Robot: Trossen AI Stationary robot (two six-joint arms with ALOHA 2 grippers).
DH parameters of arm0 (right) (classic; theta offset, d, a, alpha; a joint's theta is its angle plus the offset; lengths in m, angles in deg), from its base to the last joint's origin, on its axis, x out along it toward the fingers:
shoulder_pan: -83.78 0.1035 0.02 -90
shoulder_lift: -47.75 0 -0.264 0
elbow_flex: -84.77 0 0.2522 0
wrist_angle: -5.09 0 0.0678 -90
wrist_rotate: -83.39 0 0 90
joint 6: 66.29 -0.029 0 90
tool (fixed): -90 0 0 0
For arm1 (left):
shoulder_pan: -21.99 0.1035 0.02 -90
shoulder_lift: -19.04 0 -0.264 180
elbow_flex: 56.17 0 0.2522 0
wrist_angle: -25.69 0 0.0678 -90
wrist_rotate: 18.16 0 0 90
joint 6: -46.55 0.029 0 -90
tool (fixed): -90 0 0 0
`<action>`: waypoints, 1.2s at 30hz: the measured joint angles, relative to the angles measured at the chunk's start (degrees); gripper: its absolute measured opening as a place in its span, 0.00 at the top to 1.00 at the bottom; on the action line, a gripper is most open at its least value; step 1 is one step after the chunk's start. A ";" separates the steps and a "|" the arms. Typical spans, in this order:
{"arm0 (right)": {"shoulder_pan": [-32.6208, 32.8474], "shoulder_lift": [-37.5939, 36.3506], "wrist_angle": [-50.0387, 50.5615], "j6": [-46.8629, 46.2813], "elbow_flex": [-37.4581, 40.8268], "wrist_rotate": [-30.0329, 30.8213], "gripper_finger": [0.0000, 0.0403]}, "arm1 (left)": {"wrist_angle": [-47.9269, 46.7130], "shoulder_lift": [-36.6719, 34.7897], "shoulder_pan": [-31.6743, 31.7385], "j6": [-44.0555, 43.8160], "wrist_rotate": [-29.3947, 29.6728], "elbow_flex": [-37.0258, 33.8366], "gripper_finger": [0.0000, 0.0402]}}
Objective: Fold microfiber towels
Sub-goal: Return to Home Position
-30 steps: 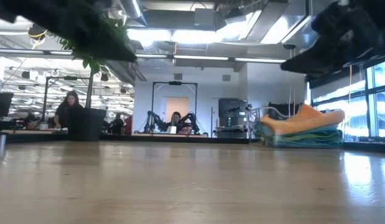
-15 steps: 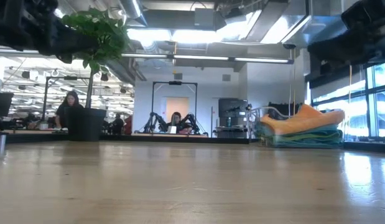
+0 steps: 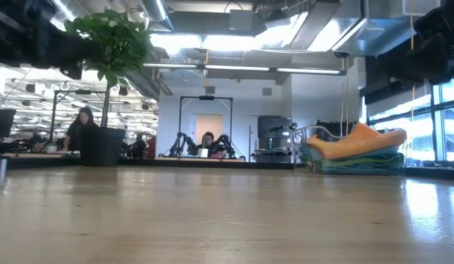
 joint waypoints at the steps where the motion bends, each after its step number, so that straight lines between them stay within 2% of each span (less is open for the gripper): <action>1: 0.00 0.19 -0.75 0.68 0.27 0.07 0.96 | 2.24 -0.07 0.01 1.58 -2.81 -0.76 1.00; 3: -0.02 0.38 -1.77 2.32 0.54 0.22 0.97 | 2.75 0.19 0.60 3.45 -5.05 -0.71 1.00; 7: -0.02 0.03 -2.09 3.04 0.56 0.23 0.99 | 1.67 -0.03 2.73 2.52 -5.53 -0.68 1.00; 11: -0.02 0.11 -1.80 1.09 0.56 -0.02 0.96 | 1.47 0.06 3.97 0.21 -7.67 -0.68 1.00; 22: -0.02 0.22 -1.82 -0.04 0.56 -0.02 0.93 | 1.61 0.19 4.50 -0.98 -7.24 -0.68 1.00; 24: -0.02 0.22 -1.82 -0.02 0.56 -0.02 0.93 | 3.18 0.19 4.50 -1.04 -5.70 -0.68 1.00; 30: -0.02 0.22 -1.82 -0.29 0.56 -0.03 0.93 | 4.61 0.19 4.50 0.49 5.70 -0.68 1.00; 36: 0.00 0.22 -1.82 -0.14 0.56 -0.04 0.93 | 4.31 0.19 4.50 0.51 6.49 -0.68 1.00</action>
